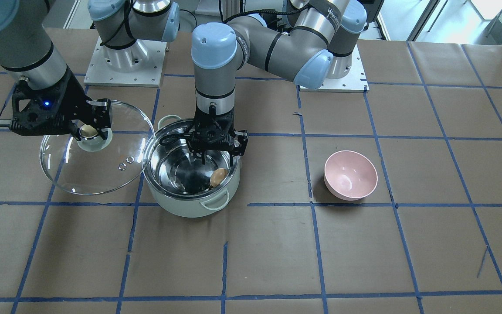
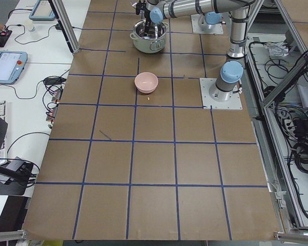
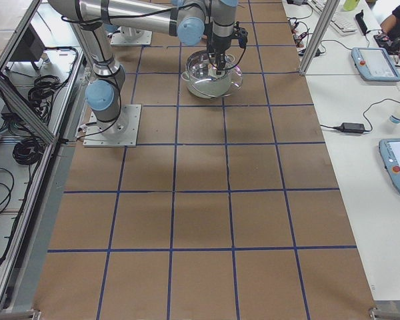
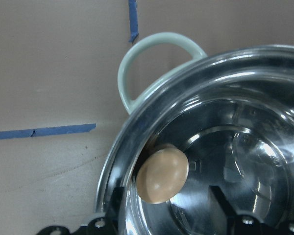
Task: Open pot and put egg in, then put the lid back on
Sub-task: 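Withdraw the left gripper up and away from the pot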
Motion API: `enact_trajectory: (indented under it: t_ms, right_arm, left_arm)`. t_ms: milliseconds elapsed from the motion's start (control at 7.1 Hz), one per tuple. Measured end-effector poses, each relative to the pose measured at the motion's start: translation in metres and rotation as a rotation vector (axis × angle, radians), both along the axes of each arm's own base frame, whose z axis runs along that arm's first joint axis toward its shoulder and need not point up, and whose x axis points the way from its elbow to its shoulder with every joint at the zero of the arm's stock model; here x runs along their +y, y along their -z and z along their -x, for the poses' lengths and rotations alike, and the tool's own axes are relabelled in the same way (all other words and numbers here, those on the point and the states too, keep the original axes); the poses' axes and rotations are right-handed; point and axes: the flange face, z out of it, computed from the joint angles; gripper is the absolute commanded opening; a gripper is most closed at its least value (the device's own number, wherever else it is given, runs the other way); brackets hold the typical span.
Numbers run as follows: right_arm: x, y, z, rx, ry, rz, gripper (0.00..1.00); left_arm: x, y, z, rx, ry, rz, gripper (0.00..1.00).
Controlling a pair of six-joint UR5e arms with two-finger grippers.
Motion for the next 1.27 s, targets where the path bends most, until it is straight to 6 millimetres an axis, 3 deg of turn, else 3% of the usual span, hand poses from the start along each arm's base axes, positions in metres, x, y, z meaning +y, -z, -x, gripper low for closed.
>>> enact_trajectory:
  t_ms: [282,705,1268]
  right_arm:
    - [0.0,0.0,0.0,0.0,0.0,-0.001,0.33]
    - [0.0,0.001,0.0,0.0,0.0,-0.003,0.33]
    - [0.001,0.0,0.0,0.002,-0.001,-0.002,0.33]
  left_arm:
    - [-0.015,-0.039,-0.052,0.014,-0.03,-0.016,0.91]
    - [-0.017,-0.094,-0.154,0.006,-0.077,-0.135,0.93]
    - [-0.003,-0.182,-0.244,-0.025,-0.069,-0.247,0.96]
